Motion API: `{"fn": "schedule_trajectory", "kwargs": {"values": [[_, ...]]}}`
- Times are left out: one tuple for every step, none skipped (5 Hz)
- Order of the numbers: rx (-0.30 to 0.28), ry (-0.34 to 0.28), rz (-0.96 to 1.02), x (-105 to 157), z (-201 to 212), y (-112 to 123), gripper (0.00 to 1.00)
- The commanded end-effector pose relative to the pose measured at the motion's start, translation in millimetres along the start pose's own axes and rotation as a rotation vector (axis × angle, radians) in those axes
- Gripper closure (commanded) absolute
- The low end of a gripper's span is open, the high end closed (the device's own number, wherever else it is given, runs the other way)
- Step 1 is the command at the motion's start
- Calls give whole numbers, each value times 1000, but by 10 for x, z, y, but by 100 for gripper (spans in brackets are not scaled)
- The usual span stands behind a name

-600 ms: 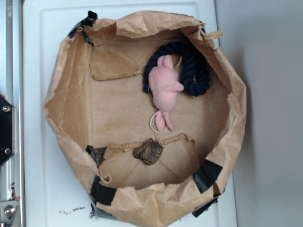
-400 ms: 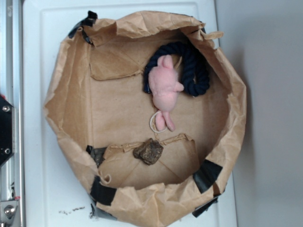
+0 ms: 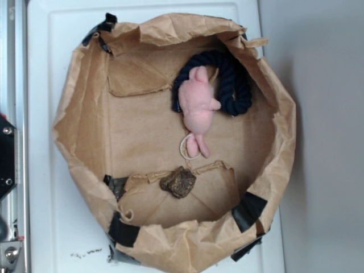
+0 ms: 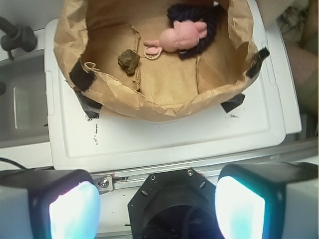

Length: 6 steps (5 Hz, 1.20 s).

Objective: Grab the rock.

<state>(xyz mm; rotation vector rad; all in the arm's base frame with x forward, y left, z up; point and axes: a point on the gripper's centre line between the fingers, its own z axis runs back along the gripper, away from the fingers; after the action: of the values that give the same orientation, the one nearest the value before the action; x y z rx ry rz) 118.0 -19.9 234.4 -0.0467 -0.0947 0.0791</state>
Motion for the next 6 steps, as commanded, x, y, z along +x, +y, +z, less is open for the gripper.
{"fn": "schedule_trajectory", "kwargs": {"values": [[-32,52,72,394,-48,-153,0],[-37,36,64,637,-65,-260,0],[-38,26,28,773,-88,-311,0],[-38,54,-61,1011,-108,-385,0],[-38,54,-61,1011,-108,-385,0],[-38,54,-61,1011,-108,-385,0]]}}
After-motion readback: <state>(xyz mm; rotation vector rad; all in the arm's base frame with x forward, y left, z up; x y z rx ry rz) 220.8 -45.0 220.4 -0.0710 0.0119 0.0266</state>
